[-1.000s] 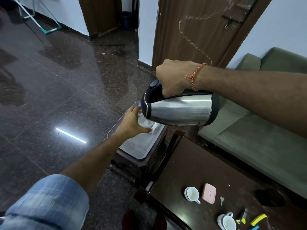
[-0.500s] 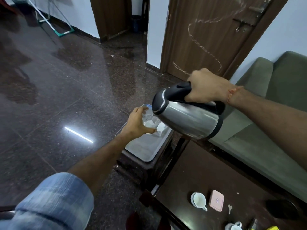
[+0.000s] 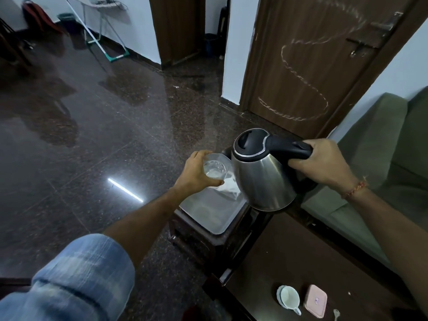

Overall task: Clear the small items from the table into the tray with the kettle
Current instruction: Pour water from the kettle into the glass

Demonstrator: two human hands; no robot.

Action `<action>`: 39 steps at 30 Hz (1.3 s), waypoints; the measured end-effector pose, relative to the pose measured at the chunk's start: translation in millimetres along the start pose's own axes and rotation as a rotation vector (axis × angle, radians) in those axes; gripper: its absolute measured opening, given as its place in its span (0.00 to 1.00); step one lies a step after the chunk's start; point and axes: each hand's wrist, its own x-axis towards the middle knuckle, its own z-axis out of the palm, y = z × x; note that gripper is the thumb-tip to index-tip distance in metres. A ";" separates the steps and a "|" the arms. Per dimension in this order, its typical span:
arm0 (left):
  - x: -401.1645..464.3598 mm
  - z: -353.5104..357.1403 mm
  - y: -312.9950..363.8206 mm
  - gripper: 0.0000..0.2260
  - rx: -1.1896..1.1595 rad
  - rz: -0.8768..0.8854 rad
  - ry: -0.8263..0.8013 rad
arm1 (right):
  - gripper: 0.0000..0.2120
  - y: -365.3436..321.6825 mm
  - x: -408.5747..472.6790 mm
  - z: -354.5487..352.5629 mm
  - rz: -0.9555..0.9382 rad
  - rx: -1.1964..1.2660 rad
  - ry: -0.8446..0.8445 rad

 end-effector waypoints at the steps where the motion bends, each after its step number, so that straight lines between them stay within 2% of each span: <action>1: -0.2 -1.5 -0.7 0.42 0.003 0.001 0.007 | 0.05 3.9 -2.0 5.0 0.013 0.039 0.030; 6: -4.2 -7.5 -10.9 0.42 0.015 -0.012 0.046 | 0.03 18.0 -11.5 38.8 0.073 0.229 0.088; 11: -17.6 -20.4 -26.2 0.42 0.036 -0.054 0.092 | 0.05 25.1 -13.0 82.6 0.037 0.354 0.186; 17: -42.2 -37.7 -50.4 0.42 0.057 -0.143 0.152 | 0.08 35.5 -3.0 146.1 0.100 0.489 0.203; 27: -84.6 -20.8 -93.7 0.44 0.084 -0.191 0.183 | 0.11 67.4 12.6 263.7 0.173 0.498 0.165; 35: -92.1 2.4 -114.6 0.42 0.102 -0.199 0.177 | 0.13 90.6 21.5 307.9 0.205 0.489 0.168; 39: -92.7 6.7 -119.4 0.42 0.104 -0.192 0.152 | 0.11 99.3 23.0 321.6 0.224 0.483 0.185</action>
